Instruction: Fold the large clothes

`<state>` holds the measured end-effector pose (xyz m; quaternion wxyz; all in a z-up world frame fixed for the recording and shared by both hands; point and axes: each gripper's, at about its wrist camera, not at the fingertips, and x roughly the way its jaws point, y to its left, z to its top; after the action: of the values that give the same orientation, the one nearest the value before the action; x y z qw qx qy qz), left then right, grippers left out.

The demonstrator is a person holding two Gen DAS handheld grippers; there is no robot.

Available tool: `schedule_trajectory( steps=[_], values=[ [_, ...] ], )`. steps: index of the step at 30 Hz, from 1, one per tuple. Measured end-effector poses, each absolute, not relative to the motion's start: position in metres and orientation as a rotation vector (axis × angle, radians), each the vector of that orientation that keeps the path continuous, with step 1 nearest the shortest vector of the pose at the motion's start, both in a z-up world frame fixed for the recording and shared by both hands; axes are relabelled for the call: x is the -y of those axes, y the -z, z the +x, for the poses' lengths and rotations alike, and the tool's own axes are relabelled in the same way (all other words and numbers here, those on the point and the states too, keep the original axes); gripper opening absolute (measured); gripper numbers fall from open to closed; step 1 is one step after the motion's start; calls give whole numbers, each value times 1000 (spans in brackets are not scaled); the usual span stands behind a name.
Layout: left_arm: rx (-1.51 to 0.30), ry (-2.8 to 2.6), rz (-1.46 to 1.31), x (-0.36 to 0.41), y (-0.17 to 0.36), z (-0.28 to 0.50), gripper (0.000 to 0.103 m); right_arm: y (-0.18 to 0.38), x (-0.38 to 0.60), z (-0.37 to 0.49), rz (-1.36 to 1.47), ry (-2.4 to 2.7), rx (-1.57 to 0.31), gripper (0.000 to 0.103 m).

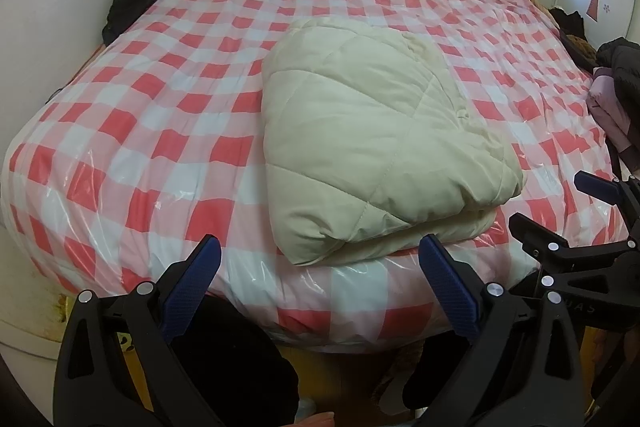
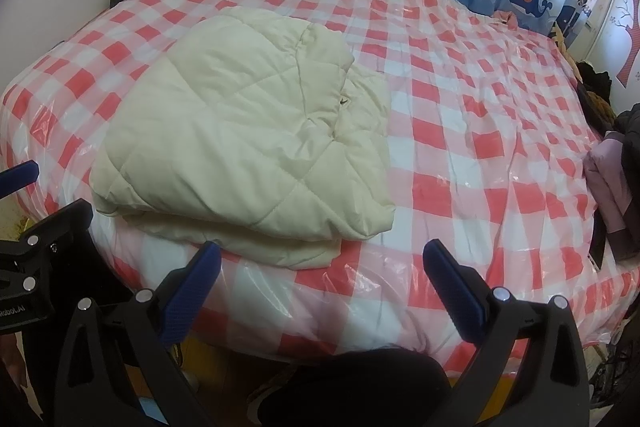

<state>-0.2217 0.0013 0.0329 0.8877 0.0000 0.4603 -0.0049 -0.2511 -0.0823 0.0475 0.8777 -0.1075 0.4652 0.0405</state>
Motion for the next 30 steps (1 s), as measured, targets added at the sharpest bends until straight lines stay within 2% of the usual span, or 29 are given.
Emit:
schedule_trajectory(
  steps=[30],
  values=[
    [-961, 4, 5, 4, -33, -223, 95, -39, 87, -249, -224, -93, -987, 97]
  ],
)
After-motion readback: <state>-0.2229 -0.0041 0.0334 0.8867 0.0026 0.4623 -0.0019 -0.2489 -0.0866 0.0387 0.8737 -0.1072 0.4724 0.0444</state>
